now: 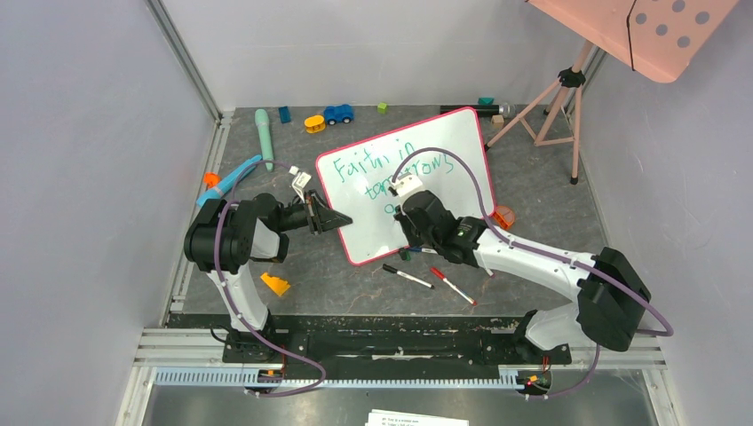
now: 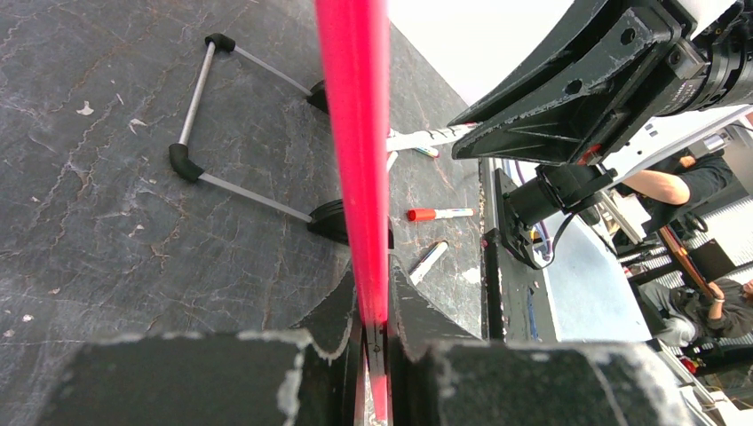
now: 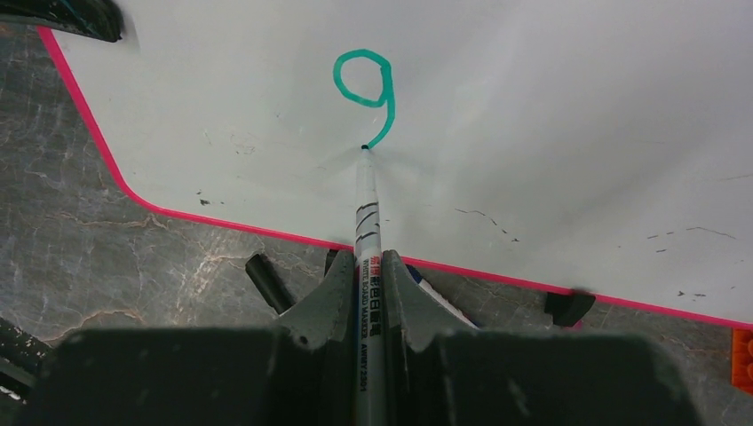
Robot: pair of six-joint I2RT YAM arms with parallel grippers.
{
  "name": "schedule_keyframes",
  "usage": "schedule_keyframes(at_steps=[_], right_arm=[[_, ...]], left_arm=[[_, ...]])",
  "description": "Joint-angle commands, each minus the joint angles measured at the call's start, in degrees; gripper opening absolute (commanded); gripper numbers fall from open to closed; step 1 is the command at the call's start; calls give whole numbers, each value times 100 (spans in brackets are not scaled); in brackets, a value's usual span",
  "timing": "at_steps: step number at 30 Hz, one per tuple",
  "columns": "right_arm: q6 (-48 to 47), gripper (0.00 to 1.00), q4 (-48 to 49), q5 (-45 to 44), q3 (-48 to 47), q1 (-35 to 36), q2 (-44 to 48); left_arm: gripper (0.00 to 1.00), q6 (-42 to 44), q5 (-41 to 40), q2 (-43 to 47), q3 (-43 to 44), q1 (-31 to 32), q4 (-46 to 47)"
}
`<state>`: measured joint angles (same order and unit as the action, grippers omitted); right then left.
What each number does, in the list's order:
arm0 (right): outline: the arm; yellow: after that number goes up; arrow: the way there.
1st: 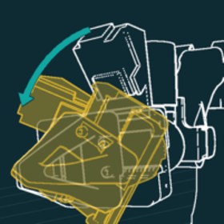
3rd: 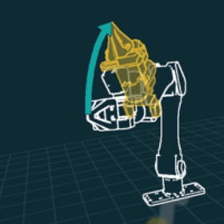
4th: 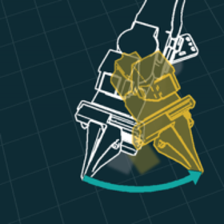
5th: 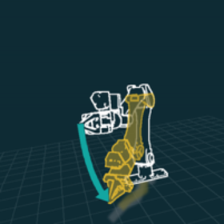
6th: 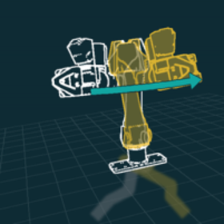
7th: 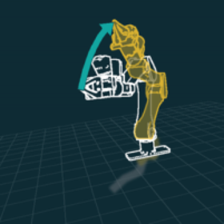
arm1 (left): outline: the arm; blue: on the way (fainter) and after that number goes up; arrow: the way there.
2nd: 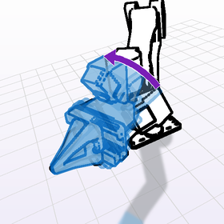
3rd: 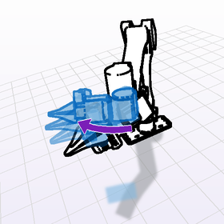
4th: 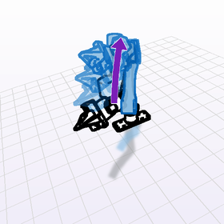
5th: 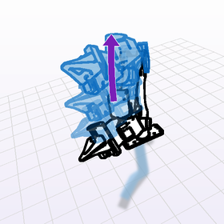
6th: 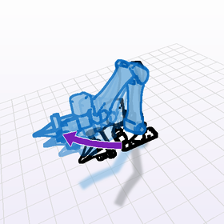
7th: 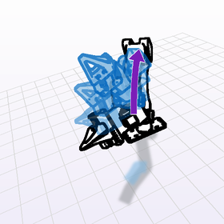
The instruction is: Write a sentence on the whiteboard
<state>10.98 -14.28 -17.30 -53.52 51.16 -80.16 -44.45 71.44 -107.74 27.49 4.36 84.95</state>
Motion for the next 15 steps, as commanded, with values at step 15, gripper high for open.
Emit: schedule_keyframes(at_steps=[15], right_arm=[[35,0,339,300,-485,-33,-53]], left_arm=[[2,376,354,140,38,100,426]])
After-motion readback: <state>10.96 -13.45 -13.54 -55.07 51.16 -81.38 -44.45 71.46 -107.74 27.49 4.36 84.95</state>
